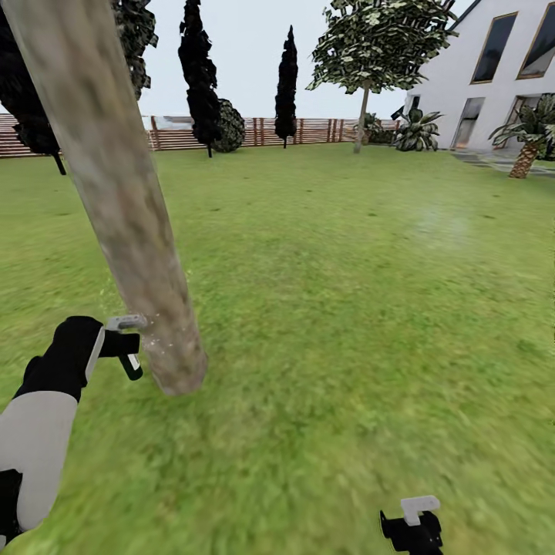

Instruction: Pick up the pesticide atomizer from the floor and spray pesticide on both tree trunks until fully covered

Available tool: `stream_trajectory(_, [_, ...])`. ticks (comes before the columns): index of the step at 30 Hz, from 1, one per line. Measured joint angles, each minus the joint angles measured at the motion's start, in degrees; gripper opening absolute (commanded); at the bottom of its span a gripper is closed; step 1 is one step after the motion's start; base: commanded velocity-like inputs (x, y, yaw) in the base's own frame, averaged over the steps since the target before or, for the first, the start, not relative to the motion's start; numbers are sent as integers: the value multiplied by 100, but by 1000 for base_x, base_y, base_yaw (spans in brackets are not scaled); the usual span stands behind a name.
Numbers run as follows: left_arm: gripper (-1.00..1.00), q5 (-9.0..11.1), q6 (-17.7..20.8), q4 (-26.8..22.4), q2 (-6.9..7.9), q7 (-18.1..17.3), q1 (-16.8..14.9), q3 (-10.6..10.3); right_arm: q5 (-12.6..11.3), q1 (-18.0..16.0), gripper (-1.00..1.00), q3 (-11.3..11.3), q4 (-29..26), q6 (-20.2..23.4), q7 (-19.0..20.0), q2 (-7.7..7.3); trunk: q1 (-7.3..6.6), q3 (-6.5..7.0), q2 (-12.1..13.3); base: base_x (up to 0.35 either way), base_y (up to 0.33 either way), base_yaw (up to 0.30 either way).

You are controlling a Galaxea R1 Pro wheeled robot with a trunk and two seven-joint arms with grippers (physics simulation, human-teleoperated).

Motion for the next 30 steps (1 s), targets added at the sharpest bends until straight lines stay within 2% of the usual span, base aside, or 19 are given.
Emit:
stream_trajectory(18, [-100, -28, -9, 5, 0, 25, -2, 0, 0, 0, 100, 0, 2, 0, 0, 9, 0, 0, 0, 38, -274, 4])
stream_trajectory(28, [-100, -40, -8, 8, 17, 46, -14, 19, 0, 0, 100, 0, 2, 0, 0, 17, 0, 0, 0, 46, -269, 250])
stream_trajectory(30, [-100, -58, -10, 9, 9, 247, -12, 9, 0, 0, 100, 0, 2, 0, 0, 18, 0, 0, 0, 210, -216, 276])
